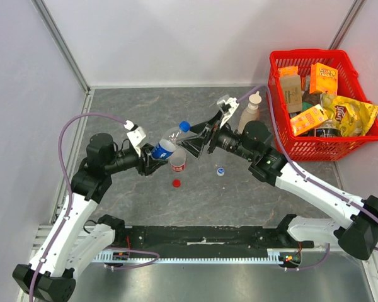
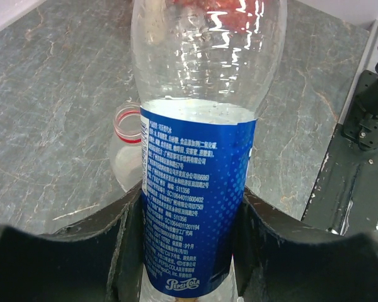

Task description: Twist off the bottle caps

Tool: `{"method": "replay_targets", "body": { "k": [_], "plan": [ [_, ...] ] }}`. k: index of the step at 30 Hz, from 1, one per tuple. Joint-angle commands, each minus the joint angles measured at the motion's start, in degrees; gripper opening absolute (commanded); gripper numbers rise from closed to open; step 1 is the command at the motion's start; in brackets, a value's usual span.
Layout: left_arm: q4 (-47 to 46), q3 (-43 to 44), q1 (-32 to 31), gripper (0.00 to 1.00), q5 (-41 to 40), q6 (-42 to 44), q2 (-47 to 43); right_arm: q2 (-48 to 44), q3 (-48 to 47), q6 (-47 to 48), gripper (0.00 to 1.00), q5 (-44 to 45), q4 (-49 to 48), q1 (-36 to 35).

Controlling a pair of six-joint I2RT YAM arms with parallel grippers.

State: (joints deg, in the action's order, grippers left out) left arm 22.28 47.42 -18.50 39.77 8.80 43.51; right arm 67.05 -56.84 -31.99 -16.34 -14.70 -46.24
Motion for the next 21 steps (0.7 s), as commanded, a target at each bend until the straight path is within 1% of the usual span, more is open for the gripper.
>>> {"method": "replay_targets", "body": {
  "k": [1, 6, 7, 11, 12, 13, 15, 18, 19, 20, 21],
  "plan": [
    [-5.67, -1.1, -0.22, 0.39, 3.47, -1.33, -2.55, 2.12, -2.4, -6.32, 0.96, -1.94, -8.4, 0.36],
    [-8.04, -3.21, -0.22, 0.39, 3.74, -2.03, -2.73, 4.84, -1.61, -11.33, 0.89, -2.38, -14.82, 0.71],
    [-7.87, -3.12, -0.22, 0.39, 3.82, -2.03, -2.46, 5.54, -1.61, -12.13, 0.85, -2.56, -15.79, 0.71],
    [-6.03, -2.51, -0.22, 0.39, 3.21, -0.71, -1.58, 6.61, -1.26, -14.06, 0.83, -2.12, -18.25, 1.06],
    [-5.85, -2.51, -0.22, 0.39, 3.04, -0.62, -1.5, 6.69, -1.0, -14.5, 0.79, -2.03, -18.96, 1.06],
    [-5.67, -2.59, -0.22, 0.39, 2.86, -0.36, -1.49, 6.96, -1.08, -14.77, 0.72, -2.12, -19.49, 1.15],
    [-5.32, -2.77, -0.22, 0.39, 2.33, -0.19, -1.58, 7.66, -1.6, -15.12, 0.51, -2.9, -19.84, 1.15],
    [-5.32, -2.77, -0.22, 0.4, 1.54, -0.01, -1.58, 9.41, -2.66, -15.47, 0.27, -4.66, -19.49, 1.06],
    [-5.41, -2.68, -0.13, 0.4, 1.02, 0.08, -1.41, 9.85, -3.01, -15.56, 0.17, -4.75, -18.97, 1.15],
    [-5.32, -2.6, -0.13, 0.42, 0.66, 0.25, -1.23, 10.12, -3.1, -15.65, 0.09, -4.84, -18.53, 1.15],
    [-5.32, -2.42, -0.04, 0.44, 0.49, 0.26, -1.06, 10.38, -3.28, -15.65, 0.05, -5.37, -18.44, 1.06]
  ]
}}
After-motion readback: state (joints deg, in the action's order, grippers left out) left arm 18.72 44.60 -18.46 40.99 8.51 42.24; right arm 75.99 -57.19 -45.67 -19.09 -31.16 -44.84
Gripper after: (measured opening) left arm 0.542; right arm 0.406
